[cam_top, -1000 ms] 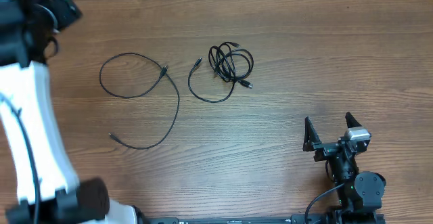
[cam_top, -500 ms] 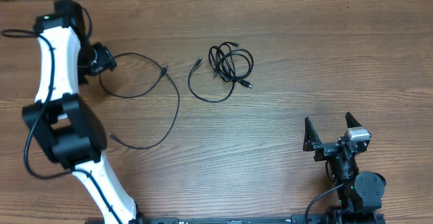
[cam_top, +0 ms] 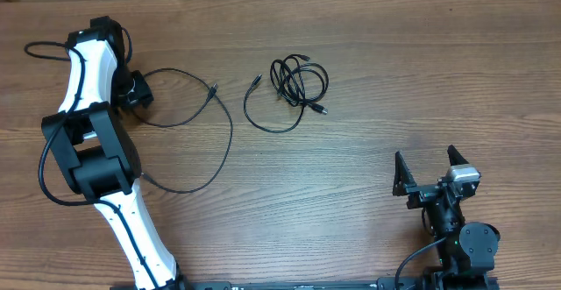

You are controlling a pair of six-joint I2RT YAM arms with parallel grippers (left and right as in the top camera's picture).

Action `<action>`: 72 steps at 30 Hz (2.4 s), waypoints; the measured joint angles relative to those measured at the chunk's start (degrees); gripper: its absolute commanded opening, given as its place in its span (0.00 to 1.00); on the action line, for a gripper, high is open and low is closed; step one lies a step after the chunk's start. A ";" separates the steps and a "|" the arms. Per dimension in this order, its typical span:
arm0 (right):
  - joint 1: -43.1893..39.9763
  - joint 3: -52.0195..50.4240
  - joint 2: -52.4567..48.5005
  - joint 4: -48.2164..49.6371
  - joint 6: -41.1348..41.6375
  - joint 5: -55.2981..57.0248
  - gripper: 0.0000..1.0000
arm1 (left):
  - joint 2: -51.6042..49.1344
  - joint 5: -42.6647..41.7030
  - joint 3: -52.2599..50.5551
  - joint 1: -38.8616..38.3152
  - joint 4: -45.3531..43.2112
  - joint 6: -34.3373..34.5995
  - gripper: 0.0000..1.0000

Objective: Untangle cables

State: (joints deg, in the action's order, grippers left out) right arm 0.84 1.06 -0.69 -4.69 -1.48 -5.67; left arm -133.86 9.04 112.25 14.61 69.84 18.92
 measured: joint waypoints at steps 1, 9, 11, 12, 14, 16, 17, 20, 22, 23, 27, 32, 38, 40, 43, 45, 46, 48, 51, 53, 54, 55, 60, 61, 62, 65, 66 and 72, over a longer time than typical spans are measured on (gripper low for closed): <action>0.00 0.00 0.00 0.00 -0.02 0.00 1.00 | -0.02 0.20 0.00 0.00 -0.13 0.00 0.55; 0.00 0.00 0.00 0.02 -0.04 0.00 1.00 | -0.09 0.72 -1.66 0.00 -2.99 0.00 0.55; 0.00 0.00 0.00 0.02 0.00 0.00 1.00 | -0.11 0.74 -2.86 0.00 -3.91 0.00 0.50; 0.00 0.00 0.00 0.04 0.00 -0.02 1.00 | -0.15 0.76 -3.43 0.00 -4.22 0.00 0.45; -0.02 0.00 0.00 0.04 -0.02 -0.02 1.00 | -0.20 0.81 -4.37 0.00 -4.96 -0.15 0.40; 0.00 0.00 0.00 0.02 -0.02 -0.02 1.00 | -0.20 0.85 -4.50 0.07 -5.35 -0.13 0.37; 0.00 0.00 0.00 -0.02 -0.02 0.00 1.00 | -0.20 0.85 -4.61 0.15 -5.40 -0.13 0.34; 0.00 0.00 0.00 -0.02 -0.02 0.00 1.00 | -0.20 -0.48 -4.66 0.68 -5.57 -0.42 0.32; 0.00 0.00 0.00 0.02 -0.02 0.00 1.00 | -0.20 -2.14 -4.66 1.36 -5.64 -0.61 0.32; 0.00 0.00 0.00 0.02 -0.02 -0.02 1.00 | -0.20 -3.45 -4.66 1.99 -5.64 -0.96 0.31; 0.00 0.00 0.00 0.00 -0.02 -0.02 1.00 | -0.20 -8.24 -4.81 4.68 -5.57 -2.40 0.31; 0.00 0.00 0.00 0.02 -0.02 0.00 1.00 | 0.37 -11.26 -6.05 7.56 -5.86 -4.48 0.28; 0.00 0.00 0.00 0.00 -0.02 0.00 1.00 | 1.01 -11.04 -7.23 7.67 -6.60 -6.73 0.04; 0.00 0.00 0.00 0.00 0.00 0.00 1.00 | 1.03 -10.75 -7.28 7.61 -6.67 -7.04 0.04; 0.00 0.00 0.00 0.00 -0.02 0.00 1.00 | 1.05 -10.75 -7.28 7.63 -6.69 -7.10 0.04; 0.00 0.00 0.00 -0.04 -0.02 -0.02 1.00 | 1.05 -10.73 -7.28 7.63 -6.69 -7.10 0.04; 0.00 0.00 0.00 0.00 -0.02 0.00 1.00 | 1.07 -10.73 -7.28 7.61 -6.60 -7.13 0.04; 0.00 0.00 0.00 0.00 -0.02 0.00 1.00 | 1.05 -10.45 -6.86 7.61 -5.18 -7.13 0.04; 0.00 0.00 0.00 -0.02 0.00 0.00 1.00 | 0.74 -10.08 -5.14 7.63 -0.07 -7.13 0.04; 0.00 0.00 0.00 -0.02 -0.02 0.00 1.00 | 0.61 -9.86 -1.68 7.63 4.37 -6.99 0.04; -0.02 0.00 0.00 0.02 -0.02 0.00 1.00 | 0.61 -9.84 0.55 7.63 6.08 -6.84 0.04; 0.00 0.00 0.00 0.00 -0.02 -0.02 1.00 | 0.76 -9.92 3.69 7.61 7.58 -6.67 0.04; 0.00 0.00 0.00 -0.02 -0.02 0.00 1.00 | 4.83 -12.00 14.47 7.08 9.94 -5.77 0.04; 0.00 0.00 0.00 0.00 -0.02 -0.02 1.00 | 6.43 -12.61 15.91 6.71 9.84 -5.60 0.04; 0.00 0.00 0.00 0.00 -0.02 0.00 1.00 | 8.46 -13.27 17.33 6.10 9.46 -5.51 0.04; 0.00 0.00 0.00 0.02 -0.02 0.00 1.00 | 15.17 -14.08 19.52 3.30 7.04 -5.11 0.04; 0.00 0.00 0.00 0.02 -0.02 0.00 1.00 | 17.42 -14.01 20.00 2.12 6.36 -5.07 0.04; 0.00 0.00 0.00 0.02 -0.02 -0.02 1.00 | 22.86 -9.94 21.51 -3.17 7.17 -4.61 0.42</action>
State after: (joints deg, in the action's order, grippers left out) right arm 0.84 1.06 -0.69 -4.67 -1.50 -5.69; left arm -111.00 -0.91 133.75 11.44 77.01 14.31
